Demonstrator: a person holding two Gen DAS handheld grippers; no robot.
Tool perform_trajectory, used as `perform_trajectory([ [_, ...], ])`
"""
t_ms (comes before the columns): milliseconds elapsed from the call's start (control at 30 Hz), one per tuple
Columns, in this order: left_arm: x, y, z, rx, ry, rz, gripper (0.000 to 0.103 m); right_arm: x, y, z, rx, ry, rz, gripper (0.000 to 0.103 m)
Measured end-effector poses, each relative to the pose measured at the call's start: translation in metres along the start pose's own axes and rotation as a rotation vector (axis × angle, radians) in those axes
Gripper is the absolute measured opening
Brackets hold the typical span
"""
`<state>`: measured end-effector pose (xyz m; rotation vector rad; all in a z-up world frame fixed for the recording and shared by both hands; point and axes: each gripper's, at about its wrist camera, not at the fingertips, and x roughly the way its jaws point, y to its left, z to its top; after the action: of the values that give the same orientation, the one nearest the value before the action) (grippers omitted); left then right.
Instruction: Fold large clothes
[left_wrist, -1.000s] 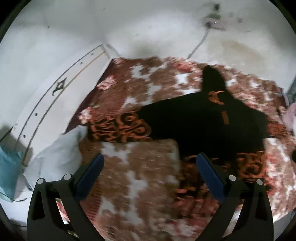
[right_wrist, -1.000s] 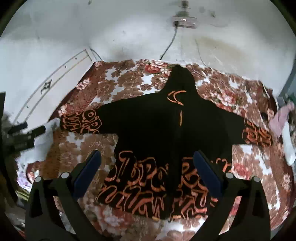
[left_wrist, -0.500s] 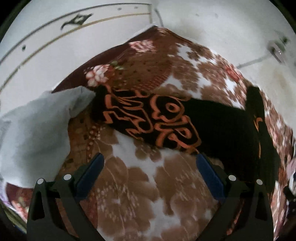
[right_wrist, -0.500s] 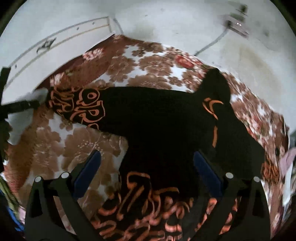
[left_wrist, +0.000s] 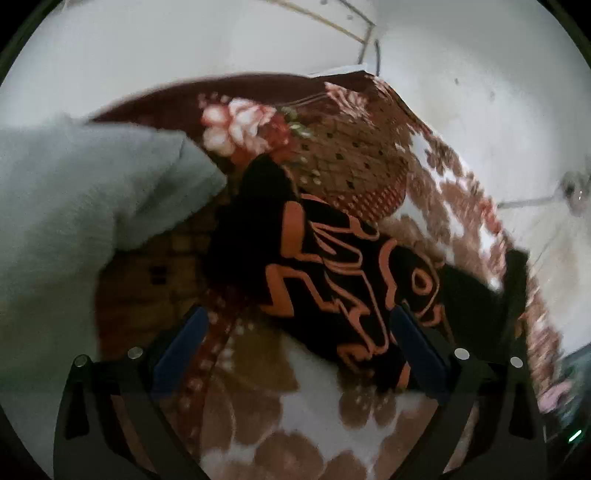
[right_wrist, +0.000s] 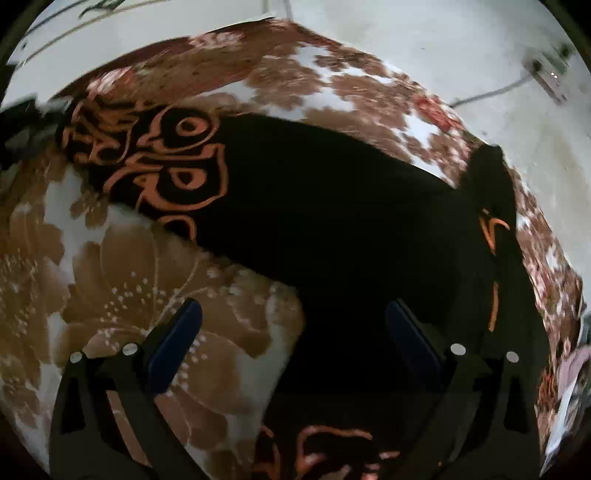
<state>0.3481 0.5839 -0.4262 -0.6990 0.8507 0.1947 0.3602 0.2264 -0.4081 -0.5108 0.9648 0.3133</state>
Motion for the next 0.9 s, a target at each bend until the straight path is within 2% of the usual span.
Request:
perform_trajectory([
  [100, 0.018, 0.012, 0.008, -0.061, 0.02, -0.036, 0.091, 0.014, 0.017, 0.001, -0.064, -0.01, 0.006, 0.098],
  [133, 0.024, 0.014, 0.01, -0.07, 0.022, -0.047, 0.081, 0.018, 0.022, 0.002, -0.078, -0.012, 0.011, 0.098],
  [200, 0.037, 0.018, 0.013, -0.084, 0.039, -0.063, 0.07, 0.025, 0.028, 0.004, -0.097, -0.024, 0.009, 0.098],
  [267, 0.049, 0.018, 0.017, -0.082, 0.041, -0.044, 0.056, 0.033, 0.031, 0.006, -0.102, -0.024, 0.013, 0.098],
  [300, 0.054, 0.017, 0.019, -0.071, 0.053, -0.017, 0.04, 0.038, 0.031, 0.006, -0.102, -0.016, 0.009, 0.098],
  [333, 0.055, 0.016, 0.02, -0.065, 0.057, -0.019, 0.019, 0.043, 0.031, 0.005, -0.1, -0.009, 0.007, 0.098],
  [367, 0.052, 0.01, 0.023, -0.06, 0.056, -0.045, 0.018, 0.048, 0.03, 0.005, -0.092, 0.0, 0.011, 0.098],
  [500, 0.016, -0.031, 0.034, 0.041, -0.015, -0.046, 0.016, 0.057, 0.028, 0.003, -0.08, 0.017, 0.038, 0.098],
  [633, -0.02, -0.086, 0.054, 0.088, -0.051, -0.121, 0.016, 0.065, 0.033, 0.002, -0.075, 0.036, 0.081, 0.098],
  [800, -0.056, -0.185, 0.076, 0.182, -0.096, -0.233, 0.015, 0.075, 0.035, -0.001, -0.047, 0.046, 0.109, 0.098],
  [900, -0.075, -0.244, 0.075, 0.244, -0.136, -0.262, 0.015, 0.063, 0.033, 0.0, -0.052, -0.009, 0.087, 0.098],
])
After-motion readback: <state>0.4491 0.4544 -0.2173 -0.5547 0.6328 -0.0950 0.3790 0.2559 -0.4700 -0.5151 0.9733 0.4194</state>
